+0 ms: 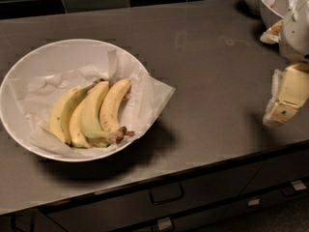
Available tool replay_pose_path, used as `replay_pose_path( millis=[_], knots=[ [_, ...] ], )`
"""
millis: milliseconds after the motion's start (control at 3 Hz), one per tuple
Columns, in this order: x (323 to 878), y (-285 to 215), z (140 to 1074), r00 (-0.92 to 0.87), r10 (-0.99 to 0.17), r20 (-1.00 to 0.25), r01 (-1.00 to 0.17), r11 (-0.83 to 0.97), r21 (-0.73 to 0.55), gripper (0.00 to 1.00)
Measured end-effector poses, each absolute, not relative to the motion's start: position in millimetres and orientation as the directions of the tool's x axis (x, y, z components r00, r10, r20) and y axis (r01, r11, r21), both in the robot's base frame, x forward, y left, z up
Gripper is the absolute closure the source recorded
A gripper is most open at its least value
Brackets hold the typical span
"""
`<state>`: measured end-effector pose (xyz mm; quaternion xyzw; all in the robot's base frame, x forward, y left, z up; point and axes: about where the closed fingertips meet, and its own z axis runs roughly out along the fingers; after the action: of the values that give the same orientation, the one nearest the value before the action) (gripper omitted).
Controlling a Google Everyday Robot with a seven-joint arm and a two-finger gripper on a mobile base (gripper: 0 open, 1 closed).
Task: Pick banana from white bowl
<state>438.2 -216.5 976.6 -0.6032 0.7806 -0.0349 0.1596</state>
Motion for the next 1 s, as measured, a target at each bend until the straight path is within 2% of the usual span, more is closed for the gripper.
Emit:
replay_pose_path(
  millis=[667, 1000],
  knots=[
    [440.7, -208.3, 978.0, -0.202, -0.956, -0.212, -0.934, 0.253, -0.252, 0.00],
    [451.0, -177.1, 982.8, -0.118, -0.967, -0.224, -0.952, 0.175, -0.251, 0.00]
  ],
)
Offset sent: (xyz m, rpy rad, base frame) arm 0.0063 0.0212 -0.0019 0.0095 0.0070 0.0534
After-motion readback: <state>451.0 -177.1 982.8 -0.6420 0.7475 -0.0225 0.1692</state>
